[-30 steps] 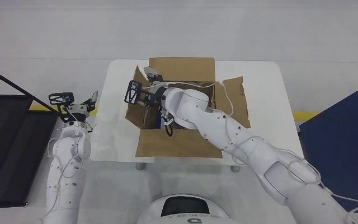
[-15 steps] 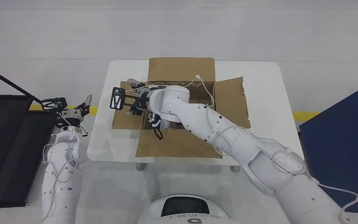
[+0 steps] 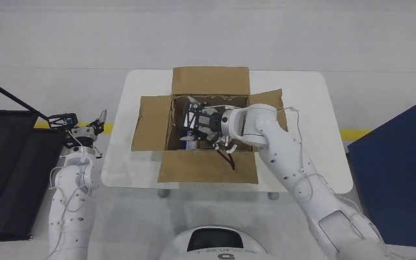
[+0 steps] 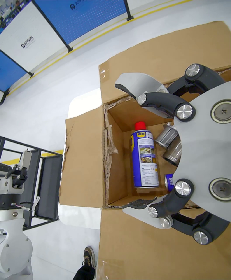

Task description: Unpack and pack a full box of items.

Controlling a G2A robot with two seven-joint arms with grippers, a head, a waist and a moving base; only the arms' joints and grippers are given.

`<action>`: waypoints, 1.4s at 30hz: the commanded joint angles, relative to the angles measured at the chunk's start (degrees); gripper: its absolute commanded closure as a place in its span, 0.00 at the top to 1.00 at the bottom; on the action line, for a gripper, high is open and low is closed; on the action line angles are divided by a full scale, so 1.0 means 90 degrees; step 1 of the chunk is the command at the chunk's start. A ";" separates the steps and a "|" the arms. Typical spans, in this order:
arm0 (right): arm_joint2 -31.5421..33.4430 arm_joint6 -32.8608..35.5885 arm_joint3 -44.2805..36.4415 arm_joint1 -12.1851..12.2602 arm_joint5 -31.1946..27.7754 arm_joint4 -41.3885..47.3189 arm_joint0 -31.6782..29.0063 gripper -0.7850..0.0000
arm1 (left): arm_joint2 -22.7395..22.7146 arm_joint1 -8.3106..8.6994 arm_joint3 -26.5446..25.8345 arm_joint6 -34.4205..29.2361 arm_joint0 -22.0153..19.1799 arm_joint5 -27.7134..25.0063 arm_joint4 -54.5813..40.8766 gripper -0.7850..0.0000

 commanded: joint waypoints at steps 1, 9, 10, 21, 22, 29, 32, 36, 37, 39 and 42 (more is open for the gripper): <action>-0.0039 -0.0006 0.0073 -0.0007 0.0006 0.0003 0.0051 1.00 | 0.0000 0.0000 0.0000 0.0000 0.0000 0.0000 0.0000 1.00; -0.0039 -0.0006 0.0073 -0.0007 0.0006 0.0003 0.0051 1.00 | 0.0000 0.0000 0.0000 0.0000 0.0000 0.0000 0.0000 1.00; -0.0039 -0.0006 0.0073 -0.0007 0.0006 0.0003 0.0051 1.00 | 0.0000 0.0000 0.0000 0.0000 0.0000 0.0000 0.0000 1.00; 0.0226 0.2623 0.0637 0.0021 0.0764 0.1742 0.0216 1.00 | 0.0000 0.0000 0.0000 0.0000 0.0000 0.0000 0.0000 1.00; 0.0285 0.2776 0.0589 0.0040 0.0810 0.1893 0.0178 1.00 | 0.0000 0.0000 0.0000 0.0000 0.0000 0.0000 0.0000 1.00; 0.0294 0.3559 0.0948 0.0081 0.1015 0.2697 0.0325 1.00 | 0.0000 0.0000 0.0000 0.0000 0.0000 0.0000 0.0000 1.00; 0.0007 0.3667 0.1461 -0.0017 0.1495 0.2824 0.0668 1.00 | 0.0000 0.0000 0.0000 0.0000 0.0000 0.0000 0.0000 1.00; -0.0399 0.3685 0.2280 -0.0185 0.1811 0.3177 0.1144 1.00 | 0.0000 0.0000 0.0000 0.0000 0.0000 0.0000 0.0000 1.00; -0.0498 0.3745 0.2485 -0.0225 0.1916 0.3214 0.1251 1.00 | 0.0000 0.0000 0.0000 0.0000 0.0000 0.0000 0.0000 1.00; -0.0682 0.3786 0.2785 -0.0305 0.1966 0.3346 0.1437 1.00 | 0.0000 0.0000 0.0000 0.0000 0.0000 0.0000 0.0000 1.00; -0.0959 0.3903 0.3166 -0.0404 0.2119 0.3278 0.1667 1.00 | 0.0000 0.0000 0.0000 0.0000 0.0000 0.0000 0.0000 1.00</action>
